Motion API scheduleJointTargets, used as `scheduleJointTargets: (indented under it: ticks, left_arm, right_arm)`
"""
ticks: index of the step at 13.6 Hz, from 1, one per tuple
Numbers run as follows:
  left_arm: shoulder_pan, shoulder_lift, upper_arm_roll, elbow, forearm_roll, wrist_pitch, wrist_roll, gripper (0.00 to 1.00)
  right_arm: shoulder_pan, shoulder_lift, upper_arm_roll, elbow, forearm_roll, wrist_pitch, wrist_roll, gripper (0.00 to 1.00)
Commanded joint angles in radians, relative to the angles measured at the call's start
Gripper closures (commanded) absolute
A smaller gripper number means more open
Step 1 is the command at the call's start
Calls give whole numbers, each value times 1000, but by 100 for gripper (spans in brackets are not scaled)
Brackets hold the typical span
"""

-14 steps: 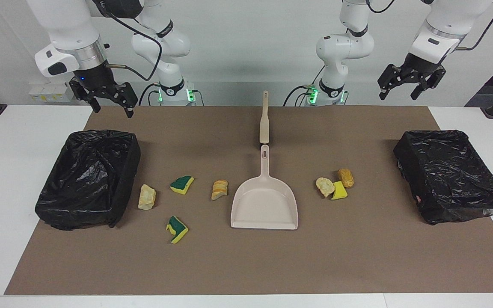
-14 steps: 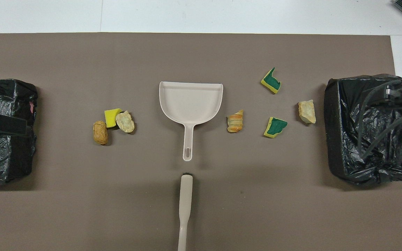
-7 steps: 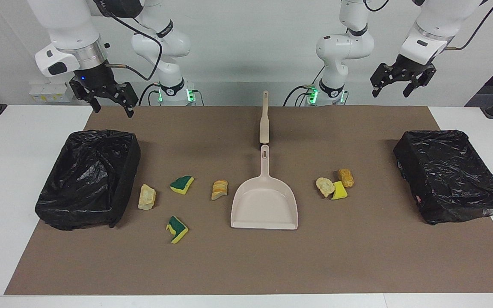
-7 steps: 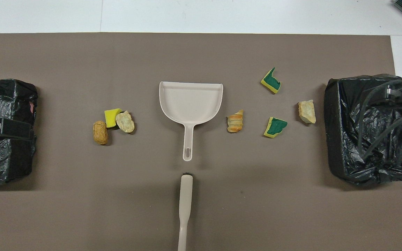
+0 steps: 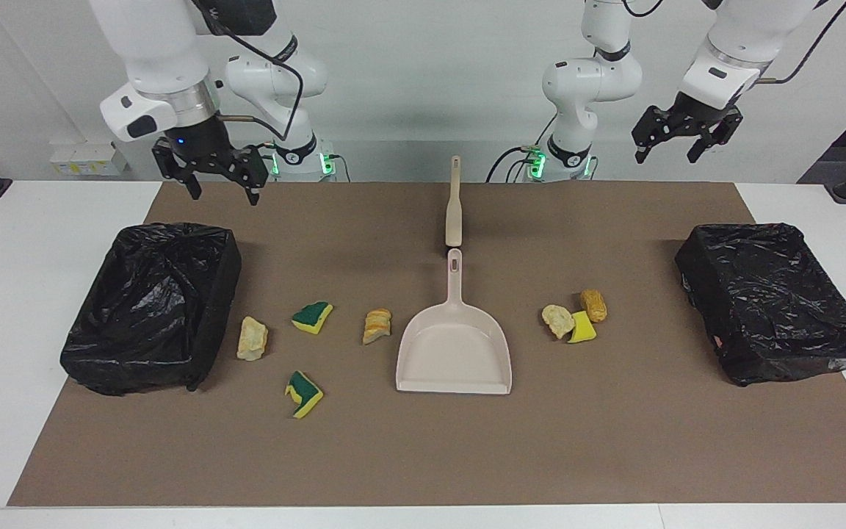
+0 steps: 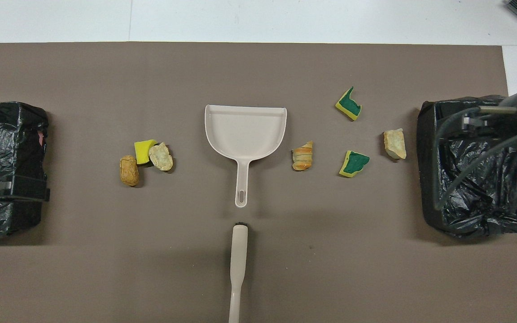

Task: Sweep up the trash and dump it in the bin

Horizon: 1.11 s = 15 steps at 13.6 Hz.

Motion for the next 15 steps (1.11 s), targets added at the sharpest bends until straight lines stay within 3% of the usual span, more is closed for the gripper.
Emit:
scheduleJointTargets:
  ticks: [1,4,8,15]
  left_arm:
    - [-12,-24,10,-24,-10,-5,-10,0]
    - [-12,-26,10,-24,-8,-8,-10,0]
    - [-12,-24,10,-24,-8,-10,-10,0]
    - [-21,-26,10,-24,-10,-18,-10,0]
  right_arm:
    - [88,101,4,51,-7,51,119,0]
    - [224,242,4,151,-13,92,312,0]
    - [350,368,1,166,-18,225,452,0]
    - [461,461,3,101,-36,409,544,0]
